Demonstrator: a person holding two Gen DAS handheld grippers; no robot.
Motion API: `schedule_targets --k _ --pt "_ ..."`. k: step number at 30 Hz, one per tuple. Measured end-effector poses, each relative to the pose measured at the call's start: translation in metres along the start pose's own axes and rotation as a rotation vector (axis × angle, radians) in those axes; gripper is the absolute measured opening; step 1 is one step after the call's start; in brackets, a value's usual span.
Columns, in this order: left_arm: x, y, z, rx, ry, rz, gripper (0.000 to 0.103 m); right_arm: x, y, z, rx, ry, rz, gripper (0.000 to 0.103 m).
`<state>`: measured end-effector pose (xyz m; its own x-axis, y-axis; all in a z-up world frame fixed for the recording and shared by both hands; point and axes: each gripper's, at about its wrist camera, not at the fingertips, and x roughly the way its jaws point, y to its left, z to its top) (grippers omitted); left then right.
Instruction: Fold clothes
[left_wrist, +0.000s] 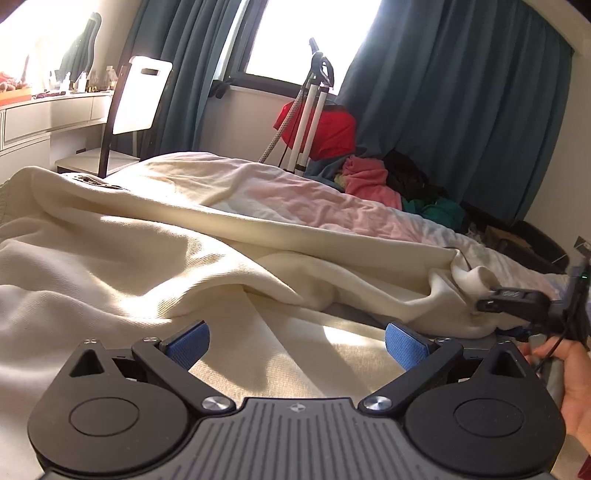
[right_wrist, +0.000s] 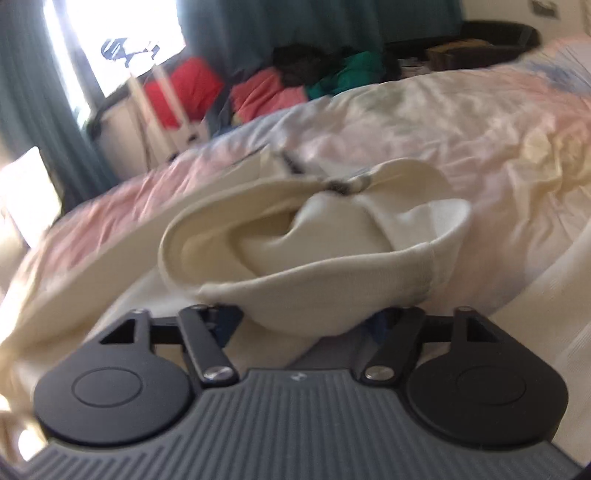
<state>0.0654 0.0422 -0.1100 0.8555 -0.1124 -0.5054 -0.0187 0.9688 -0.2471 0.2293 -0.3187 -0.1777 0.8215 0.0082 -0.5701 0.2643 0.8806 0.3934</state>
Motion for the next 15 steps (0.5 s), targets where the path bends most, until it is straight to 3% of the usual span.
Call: schedule_targets --k 2,5,10,15 --pt "0.003 0.002 0.000 -0.013 0.001 -0.007 0.102 -0.003 -0.031 0.015 0.166 -0.033 0.025 0.031" --pt "0.004 0.003 0.000 -0.024 -0.002 -0.013 0.102 -0.012 -0.081 0.030 0.392 -0.092 0.009 0.017" --pt "0.002 0.001 0.000 -0.019 -0.004 -0.007 0.102 -0.030 -0.150 0.028 0.678 -0.136 -0.018 0.013" --pt "-0.002 -0.003 -0.001 -0.016 -0.008 -0.005 0.102 -0.046 -0.172 0.024 0.734 -0.194 -0.033 0.013"
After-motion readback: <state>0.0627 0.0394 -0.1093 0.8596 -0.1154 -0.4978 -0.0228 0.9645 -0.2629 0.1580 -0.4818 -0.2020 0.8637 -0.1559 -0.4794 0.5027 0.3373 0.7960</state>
